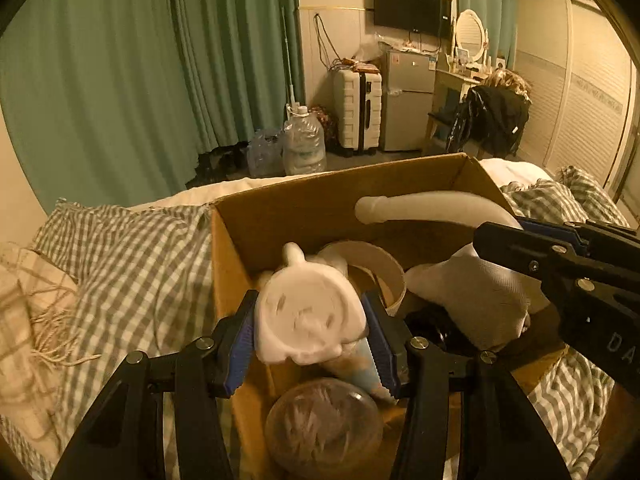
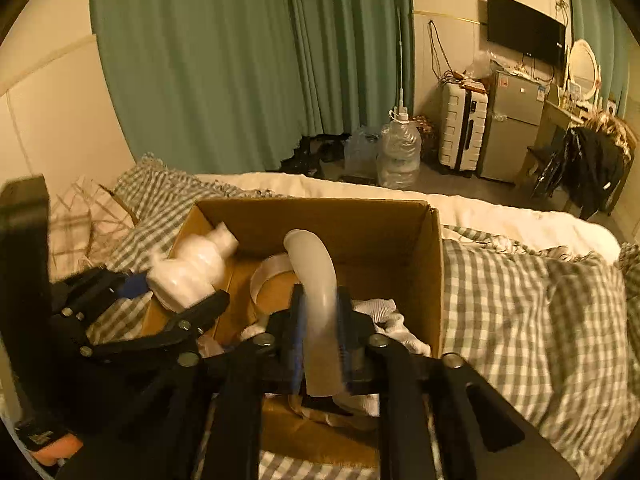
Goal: Organize objects
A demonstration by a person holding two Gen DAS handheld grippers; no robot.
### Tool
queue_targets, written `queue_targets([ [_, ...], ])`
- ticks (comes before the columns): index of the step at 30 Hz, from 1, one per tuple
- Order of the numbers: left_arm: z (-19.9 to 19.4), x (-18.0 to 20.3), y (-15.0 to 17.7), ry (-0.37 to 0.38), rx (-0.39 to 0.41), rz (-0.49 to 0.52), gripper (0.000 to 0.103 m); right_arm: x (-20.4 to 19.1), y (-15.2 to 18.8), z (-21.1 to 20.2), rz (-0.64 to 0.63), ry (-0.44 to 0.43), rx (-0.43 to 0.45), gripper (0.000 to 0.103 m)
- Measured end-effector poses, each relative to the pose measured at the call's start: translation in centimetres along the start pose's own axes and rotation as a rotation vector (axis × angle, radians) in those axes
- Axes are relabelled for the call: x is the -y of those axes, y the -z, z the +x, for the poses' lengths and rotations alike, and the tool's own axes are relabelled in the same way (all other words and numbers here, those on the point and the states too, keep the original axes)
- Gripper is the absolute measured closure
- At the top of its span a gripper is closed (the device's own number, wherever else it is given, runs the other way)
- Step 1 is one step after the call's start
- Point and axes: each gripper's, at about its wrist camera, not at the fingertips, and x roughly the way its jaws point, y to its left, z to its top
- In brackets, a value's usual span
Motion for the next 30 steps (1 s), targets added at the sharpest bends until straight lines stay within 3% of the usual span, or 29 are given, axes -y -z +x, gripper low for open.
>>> queue_targets([
  [2,-0.1,0.0,-0.2,0.001,0.004,-0.009,0.035,0.4,-0.1,-0.2,0.004,0.017,0.023,0.083],
  [4,-0.7,0.2,-0.7,0.003,0.024,-0.013,0.029,0.8,0.0,-0.9,0.014,0.022,0.038,0.082],
  [8,-3.4,0.5,-1.8,-0.018,0.058,-0.002,0.017,1.3,-0.7,-3.3,0.038,0.067,0.085,0.064],
  [11,-7.0,0.6,-2.8,-0.030,0.105,0.005,0.015,1.5,-1.3,-6.4,0.055,0.082,0.126,0.058],
  [14,-10.8,0.7,-3.8,-0.041,0.162,-0.007,0.003,1.3,-1.8,-10.7,0.048,0.122,0.181,0.043],
  [21,-20.9,1.3,-4.9,-0.081,0.289,-0.017,0.000,0.3,-2.1,-21.0,0.037,0.165,0.298,0.021],
  [30,-29.6,2.3,-1.4,-0.094,0.385,-0.039,0.000,-2.1,0.7,-31.1,-0.037,0.233,0.413,0.000],
])
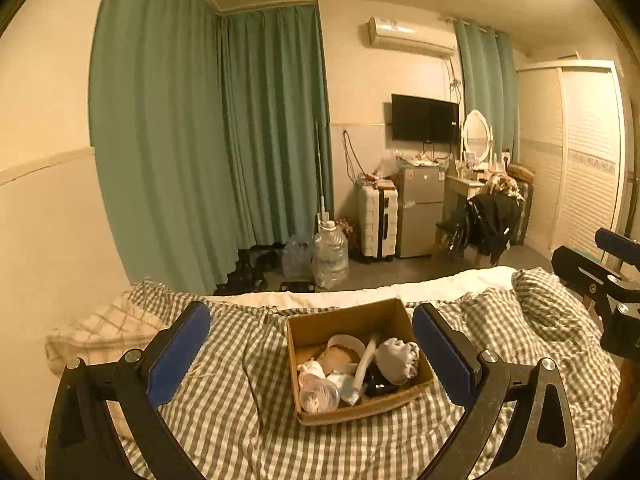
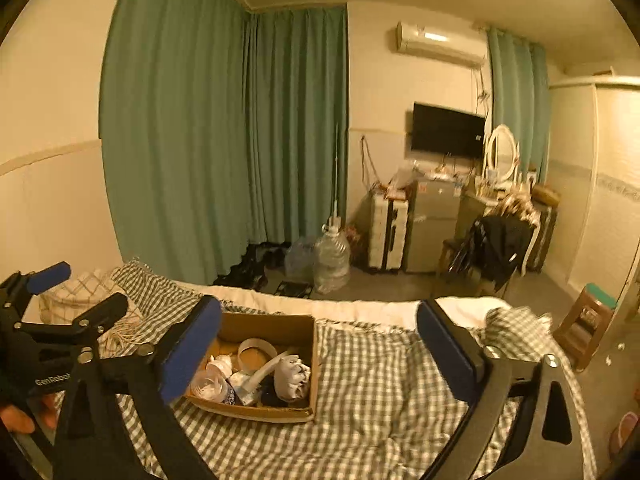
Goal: Organize objects
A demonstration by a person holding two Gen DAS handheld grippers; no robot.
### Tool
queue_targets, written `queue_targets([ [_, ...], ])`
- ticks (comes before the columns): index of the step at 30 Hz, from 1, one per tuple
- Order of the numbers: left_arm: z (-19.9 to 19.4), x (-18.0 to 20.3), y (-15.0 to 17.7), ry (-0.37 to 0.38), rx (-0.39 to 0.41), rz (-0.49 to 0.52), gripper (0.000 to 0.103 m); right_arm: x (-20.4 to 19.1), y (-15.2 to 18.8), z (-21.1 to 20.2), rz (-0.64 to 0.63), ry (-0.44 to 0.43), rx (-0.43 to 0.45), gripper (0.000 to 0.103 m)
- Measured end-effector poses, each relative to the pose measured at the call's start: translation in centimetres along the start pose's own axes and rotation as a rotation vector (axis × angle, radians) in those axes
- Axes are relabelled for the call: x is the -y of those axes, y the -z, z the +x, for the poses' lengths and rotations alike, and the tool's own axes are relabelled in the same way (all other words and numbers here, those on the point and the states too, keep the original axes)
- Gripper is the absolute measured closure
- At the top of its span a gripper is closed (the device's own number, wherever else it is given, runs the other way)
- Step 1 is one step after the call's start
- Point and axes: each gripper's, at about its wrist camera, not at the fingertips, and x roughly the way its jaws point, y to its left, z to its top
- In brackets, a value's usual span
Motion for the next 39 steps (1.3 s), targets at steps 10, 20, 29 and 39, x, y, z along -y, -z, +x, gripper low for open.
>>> queue_targets([
  [10,-3.4,-0.3,5.3,-0.042,0.065,-0.107,0.000,-0.3,4.2,-3.7,-0.032,0.034,0.033,0.000],
  [20,0.7,0.2,12.9,-0.116,0.078,-0.136,0.000,-0.9,13.2,2.4,-0.082,0.088,0.014,0.000],
  [29,3.0,0.5,15.2,-0.118,-0.003,-0.119,0.000,-0.1,15.5,5.6,-0.054,0.066,-0.047,0.000],
  [39,2.9,0.7,15.4,-0.108,-0.005,-0.115,0.000,-0.2,15.3,5.4,-0.049,0.065,-0.051,0.000],
])
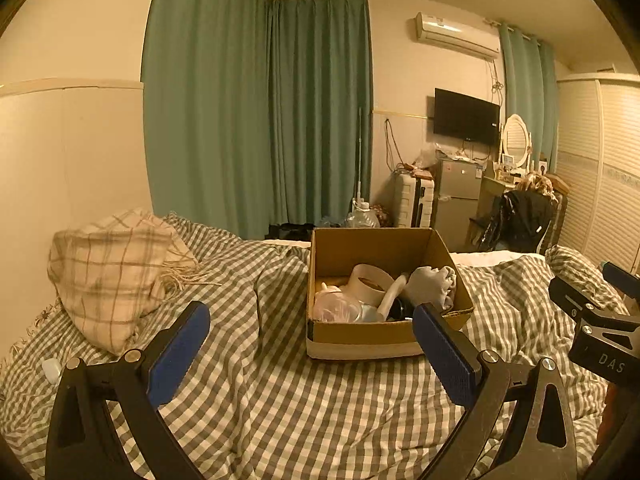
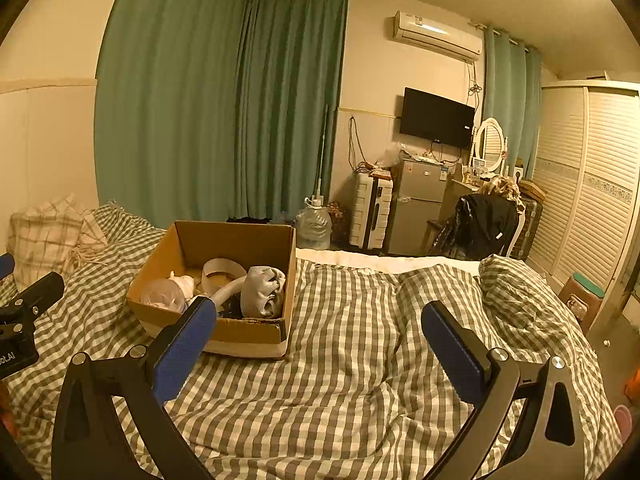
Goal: Organize objects
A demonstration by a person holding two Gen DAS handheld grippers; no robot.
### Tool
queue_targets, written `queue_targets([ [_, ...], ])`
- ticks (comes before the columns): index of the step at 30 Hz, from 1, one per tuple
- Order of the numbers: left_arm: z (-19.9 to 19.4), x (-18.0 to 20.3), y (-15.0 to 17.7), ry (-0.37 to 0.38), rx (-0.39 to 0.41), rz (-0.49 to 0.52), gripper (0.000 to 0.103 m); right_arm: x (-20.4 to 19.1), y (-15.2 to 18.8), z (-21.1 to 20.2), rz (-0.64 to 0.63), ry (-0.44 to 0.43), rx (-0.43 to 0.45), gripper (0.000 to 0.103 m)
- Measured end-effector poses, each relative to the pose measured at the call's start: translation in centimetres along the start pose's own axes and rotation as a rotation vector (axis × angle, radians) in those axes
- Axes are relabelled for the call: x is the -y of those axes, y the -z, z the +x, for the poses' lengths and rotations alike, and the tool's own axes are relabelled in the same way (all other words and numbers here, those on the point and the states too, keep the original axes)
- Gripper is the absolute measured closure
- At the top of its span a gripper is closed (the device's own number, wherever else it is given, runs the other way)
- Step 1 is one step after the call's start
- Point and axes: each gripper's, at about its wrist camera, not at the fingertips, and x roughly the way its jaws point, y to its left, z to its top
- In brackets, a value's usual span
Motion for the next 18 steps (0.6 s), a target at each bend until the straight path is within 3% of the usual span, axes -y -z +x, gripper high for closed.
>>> queue_targets([
  [18,0.71,0.02,-0.10,-0.003,-0.008,0.019,0.000,-0.11,-0.03,0.15,0.001,0.003,-0.008,0.000],
])
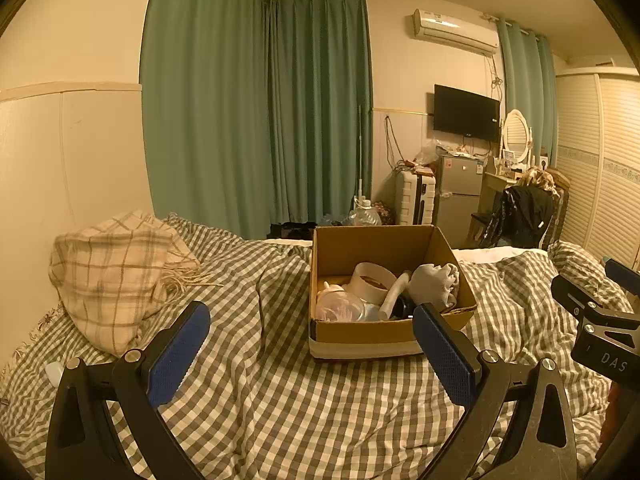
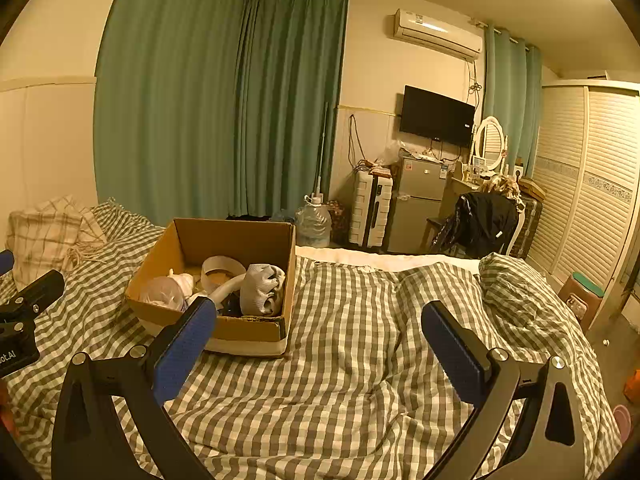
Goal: Organize objects
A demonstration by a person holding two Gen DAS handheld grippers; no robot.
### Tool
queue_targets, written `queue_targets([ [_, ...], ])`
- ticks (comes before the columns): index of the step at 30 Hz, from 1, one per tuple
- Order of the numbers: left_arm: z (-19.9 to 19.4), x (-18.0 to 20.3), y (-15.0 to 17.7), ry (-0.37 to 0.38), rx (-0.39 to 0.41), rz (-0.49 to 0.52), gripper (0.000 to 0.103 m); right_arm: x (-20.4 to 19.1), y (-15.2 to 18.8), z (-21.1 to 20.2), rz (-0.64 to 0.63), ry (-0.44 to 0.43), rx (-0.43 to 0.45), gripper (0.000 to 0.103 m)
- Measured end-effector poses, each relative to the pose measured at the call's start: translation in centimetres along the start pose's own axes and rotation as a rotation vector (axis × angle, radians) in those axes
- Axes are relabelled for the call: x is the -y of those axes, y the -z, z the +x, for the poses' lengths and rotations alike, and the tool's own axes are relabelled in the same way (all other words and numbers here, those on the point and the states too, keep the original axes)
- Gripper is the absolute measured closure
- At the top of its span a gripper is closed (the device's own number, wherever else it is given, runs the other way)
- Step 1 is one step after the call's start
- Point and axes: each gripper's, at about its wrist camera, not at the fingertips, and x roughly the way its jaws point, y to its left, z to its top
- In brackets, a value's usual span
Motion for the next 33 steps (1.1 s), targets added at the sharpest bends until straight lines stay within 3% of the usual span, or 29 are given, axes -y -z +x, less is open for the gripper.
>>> queue_targets([
  [33,-0.13,0.42,0.43,-0.007,0.010,0.038,0.000,-0.24,0.26,0.13,0.004,-0.003,-0.011,0.000],
])
